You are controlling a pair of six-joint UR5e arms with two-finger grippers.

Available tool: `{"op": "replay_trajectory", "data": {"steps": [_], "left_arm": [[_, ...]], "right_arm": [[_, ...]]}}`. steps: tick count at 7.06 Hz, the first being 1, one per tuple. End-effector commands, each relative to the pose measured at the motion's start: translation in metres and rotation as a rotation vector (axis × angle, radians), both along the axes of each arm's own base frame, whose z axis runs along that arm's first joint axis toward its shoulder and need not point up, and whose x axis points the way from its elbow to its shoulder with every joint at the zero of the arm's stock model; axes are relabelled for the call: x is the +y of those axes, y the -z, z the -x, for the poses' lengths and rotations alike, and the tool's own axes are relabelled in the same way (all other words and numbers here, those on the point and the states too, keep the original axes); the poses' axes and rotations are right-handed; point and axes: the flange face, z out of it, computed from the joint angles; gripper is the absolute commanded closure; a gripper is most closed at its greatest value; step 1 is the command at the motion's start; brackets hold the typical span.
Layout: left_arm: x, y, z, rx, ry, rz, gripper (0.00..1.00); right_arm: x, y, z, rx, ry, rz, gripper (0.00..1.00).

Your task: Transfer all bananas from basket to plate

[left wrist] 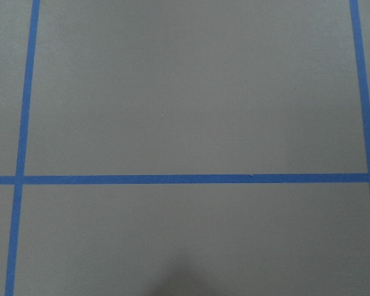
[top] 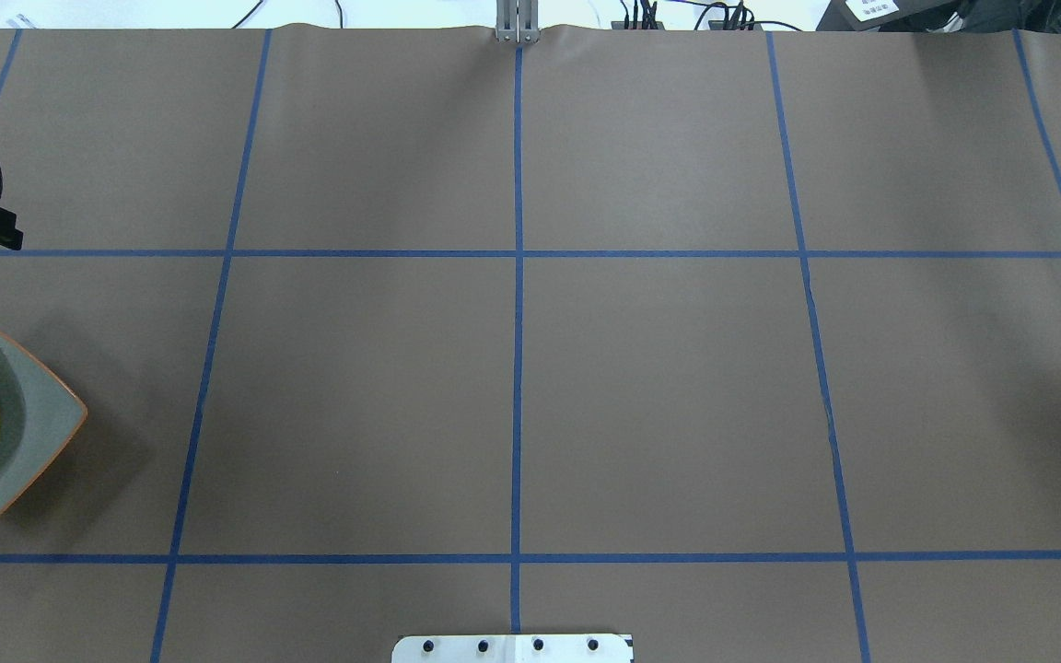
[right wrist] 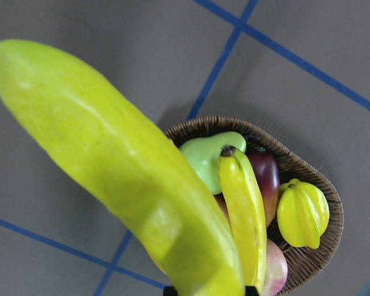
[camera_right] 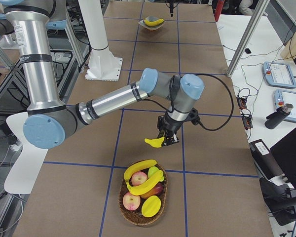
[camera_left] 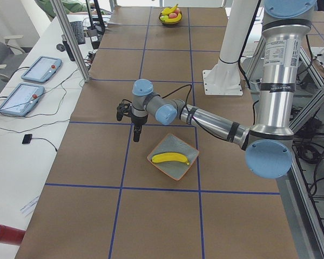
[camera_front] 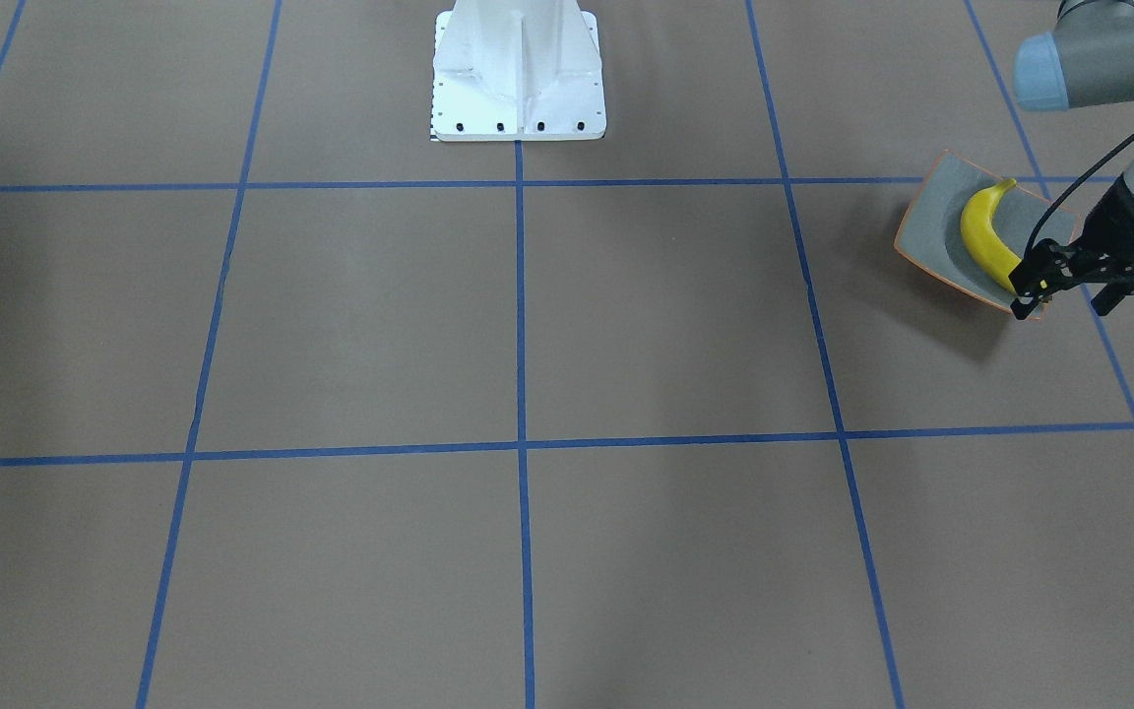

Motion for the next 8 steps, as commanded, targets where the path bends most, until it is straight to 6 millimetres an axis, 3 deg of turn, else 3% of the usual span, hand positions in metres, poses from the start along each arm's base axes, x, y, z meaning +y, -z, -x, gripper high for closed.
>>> {"op": "replay_trajectory", "data": {"steps": [1, 2, 3, 5, 6, 8], "left_arm": [[-0.007, 0.010, -0.004, 0.008, -0.001, -0.016, 0.00], [-0.014, 0.026, -0.007, 0.030, 0.027, -0.017, 0.00], [-0.031, 0.065, -0.022, 0.082, 0.083, -0.010, 0.00], [-0.038, 0.139, -0.089, 0.201, 0.121, 0.038, 0.00], [-0.033, 0.174, -0.122, 0.256, 0.126, 0.067, 0.00], [-0.017, 0.224, -0.160, 0.376, 0.137, 0.093, 0.00]], "right_arm": [[-0.019, 0.052, 0.047, -0.171, -0.073, 0.059, 1.00], [-0.024, 0.076, 0.080, -0.221, -0.083, 0.073, 1.00], [-0.032, 0.108, 0.125, -0.267, -0.076, 0.109, 1.00], [-0.028, 0.168, 0.215, -0.300, -0.105, 0.156, 1.00], [-0.023, 0.186, 0.258, -0.314, -0.138, 0.172, 1.00], [-0.006, 0.224, 0.335, -0.362, -0.199, 0.244, 1.00]]}}
